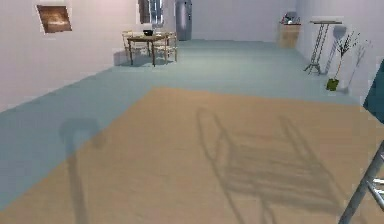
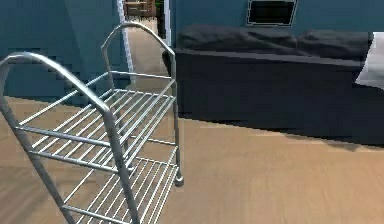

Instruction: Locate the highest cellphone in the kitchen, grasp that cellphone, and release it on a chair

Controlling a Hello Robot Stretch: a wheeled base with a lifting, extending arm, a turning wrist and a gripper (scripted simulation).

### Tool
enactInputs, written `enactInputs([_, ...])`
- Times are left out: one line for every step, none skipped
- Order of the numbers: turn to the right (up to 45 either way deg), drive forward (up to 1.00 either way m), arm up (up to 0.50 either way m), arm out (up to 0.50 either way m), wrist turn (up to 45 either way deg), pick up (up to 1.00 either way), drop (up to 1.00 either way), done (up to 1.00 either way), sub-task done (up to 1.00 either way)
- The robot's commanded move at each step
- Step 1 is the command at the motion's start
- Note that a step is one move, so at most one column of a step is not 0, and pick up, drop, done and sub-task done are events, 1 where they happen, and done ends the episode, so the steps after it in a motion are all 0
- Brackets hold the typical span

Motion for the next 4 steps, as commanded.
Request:
enactInputs([0.0, 1.00, 0.00, 0.00, 0.0, 0.00, 0.00, 0.00, 0.00])
enactInputs([0.0, 1.00, 0.00, 0.00, 0.0, 0.00, 0.00, 0.00, 0.00])
enactInputs([0.0, 1.00, 0.00, 0.00, 0.0, 0.00, 0.00, 0.00, 0.00])
enactInputs([0.0, 1.00, 0.00, 0.00, 0.0, 0.00, 0.00, 0.00, 0.00])
